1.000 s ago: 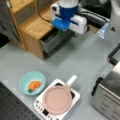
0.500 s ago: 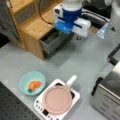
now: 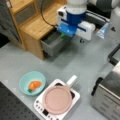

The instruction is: Open the drawer. Pick up the carrot. Put the carrots in the drawer.

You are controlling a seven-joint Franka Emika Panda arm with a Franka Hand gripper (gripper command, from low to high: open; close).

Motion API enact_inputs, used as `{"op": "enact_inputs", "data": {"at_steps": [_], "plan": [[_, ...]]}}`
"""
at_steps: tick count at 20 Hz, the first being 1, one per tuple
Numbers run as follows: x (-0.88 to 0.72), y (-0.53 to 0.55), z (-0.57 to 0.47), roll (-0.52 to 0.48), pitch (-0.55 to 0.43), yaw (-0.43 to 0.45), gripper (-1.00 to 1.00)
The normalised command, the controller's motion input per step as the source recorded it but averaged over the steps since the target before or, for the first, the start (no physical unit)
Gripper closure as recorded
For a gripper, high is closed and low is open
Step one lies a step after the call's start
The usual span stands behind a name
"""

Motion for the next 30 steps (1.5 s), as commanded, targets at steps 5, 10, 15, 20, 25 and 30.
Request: {"op": "enact_inputs", "data": {"at_steps": [5,10,15,20,25,30], "plan": [[0.20,0.23,0.09,0.078,0.111,-0.158,-1.00],[0.22,0.30,0.13,0.084,0.119,-0.173,-1.00],[0.23,0.27,0.12,0.094,0.115,-0.161,-1.00],[0.22,0.17,0.12,0.097,0.119,-0.146,-1.00],[0.22,0.14,0.11,0.094,0.121,-0.143,-1.00],[0.25,0.14,0.12,0.085,0.121,-0.138,-1.00]]}}
